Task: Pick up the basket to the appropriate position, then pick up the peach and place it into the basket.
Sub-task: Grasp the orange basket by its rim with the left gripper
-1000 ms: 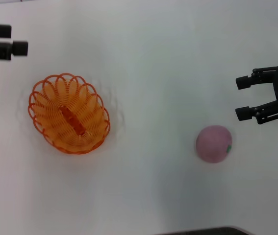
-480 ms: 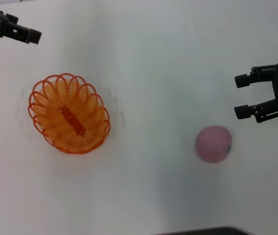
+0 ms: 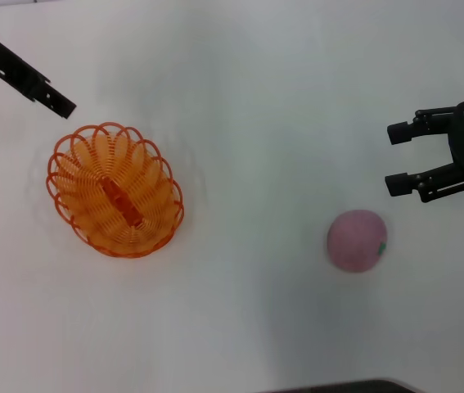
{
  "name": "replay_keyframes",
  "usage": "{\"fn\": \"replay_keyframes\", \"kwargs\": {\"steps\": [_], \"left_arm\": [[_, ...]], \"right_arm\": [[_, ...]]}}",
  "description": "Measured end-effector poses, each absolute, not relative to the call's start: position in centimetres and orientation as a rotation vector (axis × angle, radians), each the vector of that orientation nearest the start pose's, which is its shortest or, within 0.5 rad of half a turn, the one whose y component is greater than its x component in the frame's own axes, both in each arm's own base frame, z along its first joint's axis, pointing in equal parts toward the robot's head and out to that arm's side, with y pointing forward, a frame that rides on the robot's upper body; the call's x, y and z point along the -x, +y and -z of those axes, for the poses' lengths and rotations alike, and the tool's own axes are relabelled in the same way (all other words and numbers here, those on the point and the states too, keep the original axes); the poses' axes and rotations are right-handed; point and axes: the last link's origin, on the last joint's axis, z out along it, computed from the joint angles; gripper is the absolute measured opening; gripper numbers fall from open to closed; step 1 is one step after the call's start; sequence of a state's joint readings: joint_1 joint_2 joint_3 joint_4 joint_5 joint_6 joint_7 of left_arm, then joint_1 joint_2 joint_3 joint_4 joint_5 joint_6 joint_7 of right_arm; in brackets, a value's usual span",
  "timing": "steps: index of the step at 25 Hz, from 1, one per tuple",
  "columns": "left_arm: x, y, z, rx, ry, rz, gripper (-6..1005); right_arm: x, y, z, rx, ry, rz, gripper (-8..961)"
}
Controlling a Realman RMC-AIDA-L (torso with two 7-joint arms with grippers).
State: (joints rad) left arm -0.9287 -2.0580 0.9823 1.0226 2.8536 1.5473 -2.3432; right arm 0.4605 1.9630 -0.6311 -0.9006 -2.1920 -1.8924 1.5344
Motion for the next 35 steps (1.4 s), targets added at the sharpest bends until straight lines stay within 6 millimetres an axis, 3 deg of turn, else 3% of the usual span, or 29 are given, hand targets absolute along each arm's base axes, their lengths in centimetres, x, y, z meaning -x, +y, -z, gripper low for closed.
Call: {"fn": "replay_keyframes", "kwargs": {"steps": [18, 24, 29, 32, 35], "left_arm": [[19.9, 41.6, 2.5, 2.535, -0.798, -0.77, 811], [19.7, 41.9, 2.6, 2.517, -0.807, -0.739, 811], [19.7, 41.8, 2.8, 2.521, -0.796, -0.746, 650], [19.7, 41.7, 2.8, 2.526, -0.796, -0.755, 436], [19.6, 41.7, 2.8, 2.528, -0.797, -0.757, 317]], "right_arm": [[-28.0, 30.2, -7.1, 2.913, 0.638, -0.429, 926], [-28.0, 30.2, -7.0, 2.913, 0.64, -0.426, 927], [-28.2, 30.1, -7.0, 2.911, 0.648, -0.425, 927], [-28.2, 30.0, -7.0, 2.91, 0.65, -0.425, 927], [-28.3, 30.1, -7.0, 2.905, 0.652, -0.423, 927]]}}
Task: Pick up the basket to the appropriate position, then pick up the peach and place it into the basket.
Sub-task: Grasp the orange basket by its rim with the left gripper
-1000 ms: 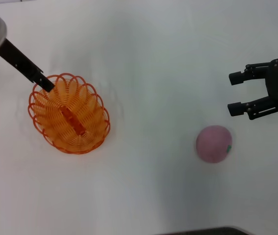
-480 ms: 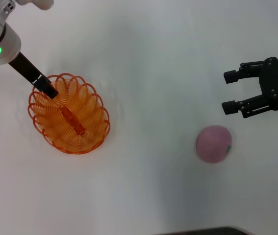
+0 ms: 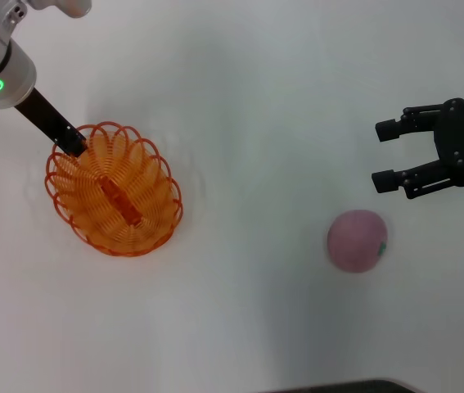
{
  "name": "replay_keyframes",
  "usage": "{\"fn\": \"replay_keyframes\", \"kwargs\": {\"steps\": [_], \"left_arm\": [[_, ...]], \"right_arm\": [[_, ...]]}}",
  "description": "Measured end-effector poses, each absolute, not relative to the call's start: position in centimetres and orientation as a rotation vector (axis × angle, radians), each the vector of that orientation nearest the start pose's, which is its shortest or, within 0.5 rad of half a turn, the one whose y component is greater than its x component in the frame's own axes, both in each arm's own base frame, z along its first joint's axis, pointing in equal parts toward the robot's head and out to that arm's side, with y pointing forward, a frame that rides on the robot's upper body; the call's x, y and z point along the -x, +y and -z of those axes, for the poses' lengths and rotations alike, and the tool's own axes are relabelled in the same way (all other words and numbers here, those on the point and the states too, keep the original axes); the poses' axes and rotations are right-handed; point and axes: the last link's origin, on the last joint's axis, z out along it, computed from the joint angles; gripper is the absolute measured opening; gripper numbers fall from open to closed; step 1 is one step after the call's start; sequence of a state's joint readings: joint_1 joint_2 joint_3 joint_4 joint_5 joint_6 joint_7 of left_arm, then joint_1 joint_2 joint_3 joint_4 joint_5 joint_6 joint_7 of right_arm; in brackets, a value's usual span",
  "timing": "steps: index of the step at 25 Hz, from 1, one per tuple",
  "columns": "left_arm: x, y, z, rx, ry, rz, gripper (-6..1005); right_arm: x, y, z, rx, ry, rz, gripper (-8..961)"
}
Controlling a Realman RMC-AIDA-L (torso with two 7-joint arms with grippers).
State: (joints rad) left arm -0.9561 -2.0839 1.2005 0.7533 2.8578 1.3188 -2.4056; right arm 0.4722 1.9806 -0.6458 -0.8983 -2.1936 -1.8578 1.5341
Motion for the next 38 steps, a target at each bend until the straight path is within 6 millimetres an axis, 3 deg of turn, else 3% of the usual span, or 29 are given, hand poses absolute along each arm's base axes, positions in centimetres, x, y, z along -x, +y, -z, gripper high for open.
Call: {"fn": "replay_keyframes", "kwargs": {"steps": [3, 11, 21, 25, 38], "left_arm": [[19.6, 41.6, 2.6, 2.534, -0.812, -0.756, 198], [19.4, 41.3, 2.0, 2.557, -0.875, -0.705, 119], [17.1, 39.7, -0.3, 2.73, -1.141, -0.365, 98], [17.0, 39.4, -0.7, 2.739, -1.185, -0.294, 3], [16.9, 39.3, -1.1, 2.746, -1.156, -0.333, 14]], "right_arm": [[-28.4, 30.1, -6.9, 2.9, 0.658, -0.423, 927], [-28.5, 30.1, -6.7, 2.894, 0.668, -0.426, 927], [-28.4, 30.2, -6.6, 2.894, 0.666, -0.427, 927], [-28.3, 30.2, -6.5, 2.896, 0.66, -0.431, 927], [-28.4, 30.1, -6.5, 2.895, 0.651, -0.436, 926]]}}
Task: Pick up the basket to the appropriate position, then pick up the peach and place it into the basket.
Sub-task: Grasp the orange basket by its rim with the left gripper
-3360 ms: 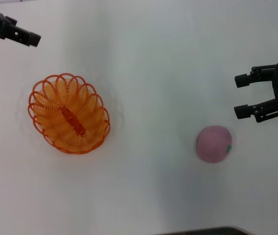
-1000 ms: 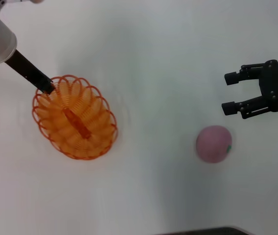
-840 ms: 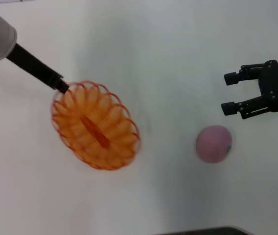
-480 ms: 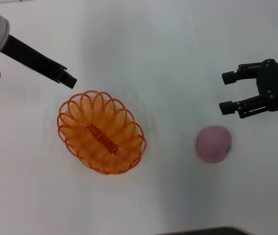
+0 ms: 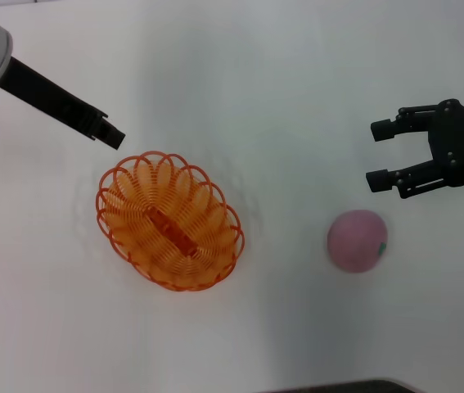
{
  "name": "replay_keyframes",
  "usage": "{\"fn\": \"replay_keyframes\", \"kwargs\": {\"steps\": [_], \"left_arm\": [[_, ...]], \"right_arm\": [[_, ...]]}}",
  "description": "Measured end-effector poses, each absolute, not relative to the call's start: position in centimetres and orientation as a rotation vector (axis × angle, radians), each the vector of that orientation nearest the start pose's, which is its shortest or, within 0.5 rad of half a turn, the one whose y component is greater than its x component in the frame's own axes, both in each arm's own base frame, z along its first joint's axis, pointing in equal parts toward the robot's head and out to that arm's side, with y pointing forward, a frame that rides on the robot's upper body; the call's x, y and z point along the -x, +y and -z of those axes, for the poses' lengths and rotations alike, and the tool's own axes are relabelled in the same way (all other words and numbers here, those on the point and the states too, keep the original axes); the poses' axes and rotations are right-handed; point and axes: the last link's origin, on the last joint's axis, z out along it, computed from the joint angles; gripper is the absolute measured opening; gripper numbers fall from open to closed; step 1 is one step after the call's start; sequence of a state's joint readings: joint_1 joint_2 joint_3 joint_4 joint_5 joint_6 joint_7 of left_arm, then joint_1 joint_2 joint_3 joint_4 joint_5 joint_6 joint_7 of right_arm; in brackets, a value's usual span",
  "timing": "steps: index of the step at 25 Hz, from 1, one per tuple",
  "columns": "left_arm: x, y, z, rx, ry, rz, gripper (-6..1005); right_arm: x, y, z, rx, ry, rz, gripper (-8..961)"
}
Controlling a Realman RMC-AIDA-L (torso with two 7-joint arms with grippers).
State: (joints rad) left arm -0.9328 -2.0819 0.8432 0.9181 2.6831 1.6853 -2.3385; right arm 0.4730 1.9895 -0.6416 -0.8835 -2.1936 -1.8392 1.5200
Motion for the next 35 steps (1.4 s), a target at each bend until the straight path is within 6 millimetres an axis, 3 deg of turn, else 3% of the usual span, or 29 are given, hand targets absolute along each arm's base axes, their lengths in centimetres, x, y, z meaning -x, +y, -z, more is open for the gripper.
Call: {"fn": "replay_keyframes", "kwargs": {"steps": [5, 16, 21, 24, 35], "left_arm": [[16.1, 39.0, -0.7, 2.743, -1.086, -0.416, 20], [15.7, 38.6, 0.3, 2.697, -1.006, -0.548, 444], [16.2, 39.0, 1.3, 2.651, -0.979, -0.578, 684], [17.0, 39.2, 2.4, 2.63, -0.987, -0.585, 883], [18.1, 39.0, 4.3, 2.613, -1.016, -0.633, 885]], "right_arm": [[-28.3, 30.2, -6.4, 2.897, 0.648, -0.436, 926], [-28.3, 30.2, -6.5, 2.894, 0.65, -0.436, 926], [-28.4, 30.2, -6.4, 2.888, 0.651, -0.43, 926], [-28.5, 30.3, -6.2, 2.88, 0.657, -0.429, 926], [-28.6, 30.2, -6.0, 2.88, 0.665, -0.434, 927]]}}
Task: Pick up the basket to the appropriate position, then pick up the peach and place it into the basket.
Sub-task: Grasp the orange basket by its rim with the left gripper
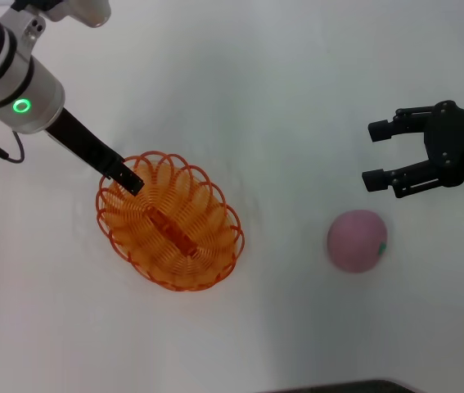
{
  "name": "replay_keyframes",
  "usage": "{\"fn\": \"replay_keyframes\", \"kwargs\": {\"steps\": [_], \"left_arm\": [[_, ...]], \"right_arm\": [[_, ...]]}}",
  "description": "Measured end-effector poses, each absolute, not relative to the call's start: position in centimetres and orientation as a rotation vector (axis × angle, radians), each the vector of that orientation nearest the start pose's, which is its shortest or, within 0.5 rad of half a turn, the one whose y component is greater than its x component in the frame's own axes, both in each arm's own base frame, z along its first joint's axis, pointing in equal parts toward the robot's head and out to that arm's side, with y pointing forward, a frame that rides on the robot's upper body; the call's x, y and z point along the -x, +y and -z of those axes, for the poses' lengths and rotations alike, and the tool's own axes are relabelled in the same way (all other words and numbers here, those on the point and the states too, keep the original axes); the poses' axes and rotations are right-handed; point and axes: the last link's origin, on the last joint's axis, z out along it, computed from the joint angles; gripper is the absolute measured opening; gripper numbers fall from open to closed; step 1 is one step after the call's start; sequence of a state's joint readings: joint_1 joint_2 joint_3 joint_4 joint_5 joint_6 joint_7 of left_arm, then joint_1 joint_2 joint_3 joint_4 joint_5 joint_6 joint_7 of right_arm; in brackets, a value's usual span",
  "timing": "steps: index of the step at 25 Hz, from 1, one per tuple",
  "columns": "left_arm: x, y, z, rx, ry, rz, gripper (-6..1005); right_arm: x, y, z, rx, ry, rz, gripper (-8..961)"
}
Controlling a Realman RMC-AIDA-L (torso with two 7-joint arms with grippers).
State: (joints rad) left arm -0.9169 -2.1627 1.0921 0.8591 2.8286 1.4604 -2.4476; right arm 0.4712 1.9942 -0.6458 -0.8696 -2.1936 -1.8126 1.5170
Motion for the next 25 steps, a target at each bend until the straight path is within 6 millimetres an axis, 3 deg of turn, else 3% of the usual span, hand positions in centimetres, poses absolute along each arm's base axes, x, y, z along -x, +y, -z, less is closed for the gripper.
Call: {"fn": "replay_keyframes", "kwargs": {"steps": [6, 17, 19, 25], "left_arm": [[18.7, 38.83, 4.82, 2.601, -1.018, -0.653, 846], [18.51, 38.82, 4.77, 2.607, -1.015, -0.643, 359], [18.48, 38.86, 4.69, 2.607, -1.024, -0.631, 153], [18.01, 39.09, 4.25, 2.609, -1.026, -0.598, 116]], "right_arm": [[-28.62, 30.24, -6.03, 2.879, 0.666, -0.433, 924], [-28.66, 30.21, -6.03, 2.878, 0.668, -0.433, 918], [-28.68, 30.2, -6.05, 2.877, 0.669, -0.433, 918], [-28.74, 30.2, -6.13, 2.874, 0.67, -0.433, 915]]}}
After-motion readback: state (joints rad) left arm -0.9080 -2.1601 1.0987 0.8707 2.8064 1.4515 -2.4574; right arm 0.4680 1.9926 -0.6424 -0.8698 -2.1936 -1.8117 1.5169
